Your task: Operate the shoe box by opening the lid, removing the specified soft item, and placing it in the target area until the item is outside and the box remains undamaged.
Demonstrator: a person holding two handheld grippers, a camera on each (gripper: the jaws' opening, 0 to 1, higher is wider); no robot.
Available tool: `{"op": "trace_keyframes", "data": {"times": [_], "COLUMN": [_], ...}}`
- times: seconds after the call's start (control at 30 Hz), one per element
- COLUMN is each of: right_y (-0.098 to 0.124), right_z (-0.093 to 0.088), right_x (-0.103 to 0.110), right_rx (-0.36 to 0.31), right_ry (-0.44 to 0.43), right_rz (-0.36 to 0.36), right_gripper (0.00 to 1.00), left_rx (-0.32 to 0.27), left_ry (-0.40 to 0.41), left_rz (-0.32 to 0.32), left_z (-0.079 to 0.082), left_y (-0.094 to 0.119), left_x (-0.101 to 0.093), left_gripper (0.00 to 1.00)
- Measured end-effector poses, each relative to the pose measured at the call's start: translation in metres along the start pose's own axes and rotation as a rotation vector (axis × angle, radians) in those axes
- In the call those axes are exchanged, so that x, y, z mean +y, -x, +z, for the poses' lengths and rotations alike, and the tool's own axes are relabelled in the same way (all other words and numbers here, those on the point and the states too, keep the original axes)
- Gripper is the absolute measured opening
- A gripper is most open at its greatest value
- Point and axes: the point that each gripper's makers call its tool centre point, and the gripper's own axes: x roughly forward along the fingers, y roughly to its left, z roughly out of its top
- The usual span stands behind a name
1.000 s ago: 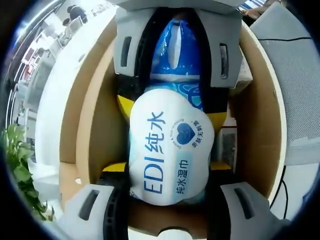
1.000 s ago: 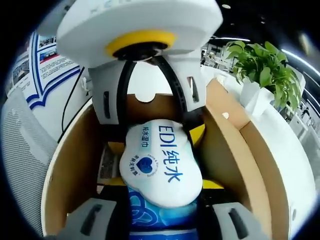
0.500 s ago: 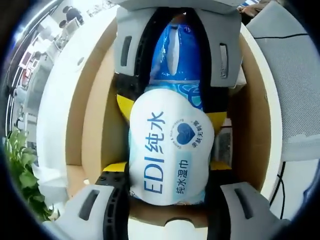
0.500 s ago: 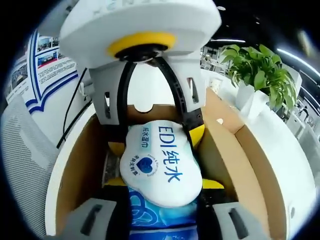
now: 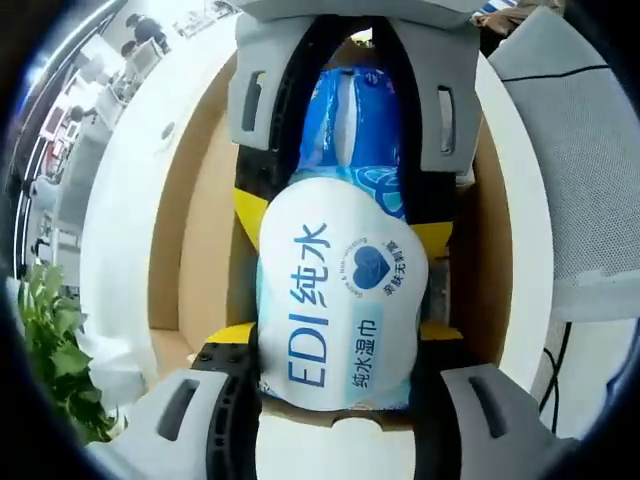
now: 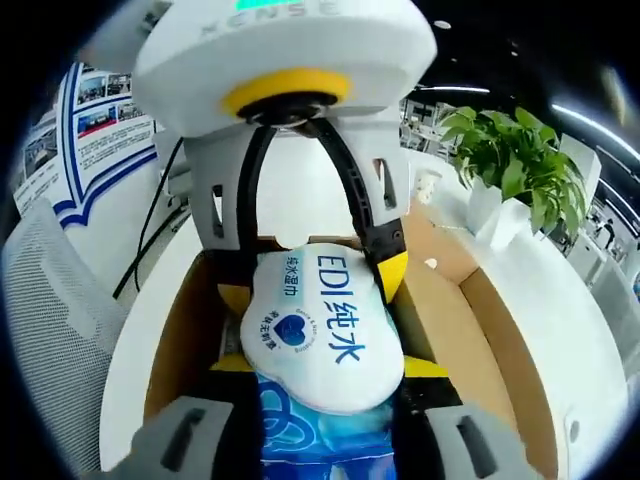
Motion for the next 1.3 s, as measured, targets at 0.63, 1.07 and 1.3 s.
{"op": "trace_keyframes", "data": {"times": [0.63,1.07,1.3], "right_y": [0.030,0.056,0.074], "right_z": [0.023,0.027,0.021], "right_x": [0.003,0.000,-0.003], "right_rx": [-0.028,-0.053,-0.058], "right_ry": [0.010,0.006,0.009], "right_rz": [-0.001,0.002,-0.006], "right_gripper": [0.45,0.45,0.45], "left_rx": [0.007,0.012,0.004], "left_ry": [-0.001,-0.001,-0.005], "left_rz": [0.009,0.009,0.014], "left_z": [0.016,0.038,0.058], "left_y": [0.034,0.050,0.053], "left_x": [0.000,0.002,0.000], "left_gripper": [0.59,0.59,0.59]}}
